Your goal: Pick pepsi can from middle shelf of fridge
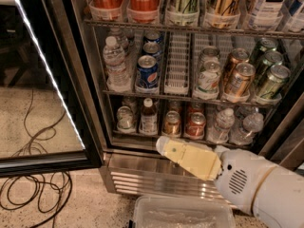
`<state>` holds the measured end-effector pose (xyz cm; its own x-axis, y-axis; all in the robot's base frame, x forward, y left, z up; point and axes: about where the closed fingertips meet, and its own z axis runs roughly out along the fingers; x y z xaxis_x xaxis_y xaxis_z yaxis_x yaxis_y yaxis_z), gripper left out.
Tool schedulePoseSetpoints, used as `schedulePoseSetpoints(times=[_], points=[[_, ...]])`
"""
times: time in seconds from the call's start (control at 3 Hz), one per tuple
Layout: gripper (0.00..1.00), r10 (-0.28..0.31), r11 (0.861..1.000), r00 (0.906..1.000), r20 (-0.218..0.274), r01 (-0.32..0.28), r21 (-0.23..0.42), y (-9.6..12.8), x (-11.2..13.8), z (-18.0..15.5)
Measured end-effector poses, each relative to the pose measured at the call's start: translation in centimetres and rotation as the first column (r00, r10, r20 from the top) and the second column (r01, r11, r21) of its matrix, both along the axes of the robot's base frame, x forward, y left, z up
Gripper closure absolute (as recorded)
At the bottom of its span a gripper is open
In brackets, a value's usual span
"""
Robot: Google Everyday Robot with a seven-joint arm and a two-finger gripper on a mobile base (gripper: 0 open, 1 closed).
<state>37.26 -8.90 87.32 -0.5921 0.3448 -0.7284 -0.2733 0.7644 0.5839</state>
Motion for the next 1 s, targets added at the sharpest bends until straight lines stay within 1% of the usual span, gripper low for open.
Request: schedulePoseSetpoints(times=[0.33,0.67,1.0], points=[[0.00,0.169,0.976,0.9855,-0.013,-0.166,0.139,0.5,0.2,0.7],[0.00,0.316,0.913,0.9483,0.031,-0.313,0.262,0.9,-0.3,1.6],[0.00,0.349,0.896,0.9364,0.036,-0.345,0.279,1.5,-1.1,1.9]])
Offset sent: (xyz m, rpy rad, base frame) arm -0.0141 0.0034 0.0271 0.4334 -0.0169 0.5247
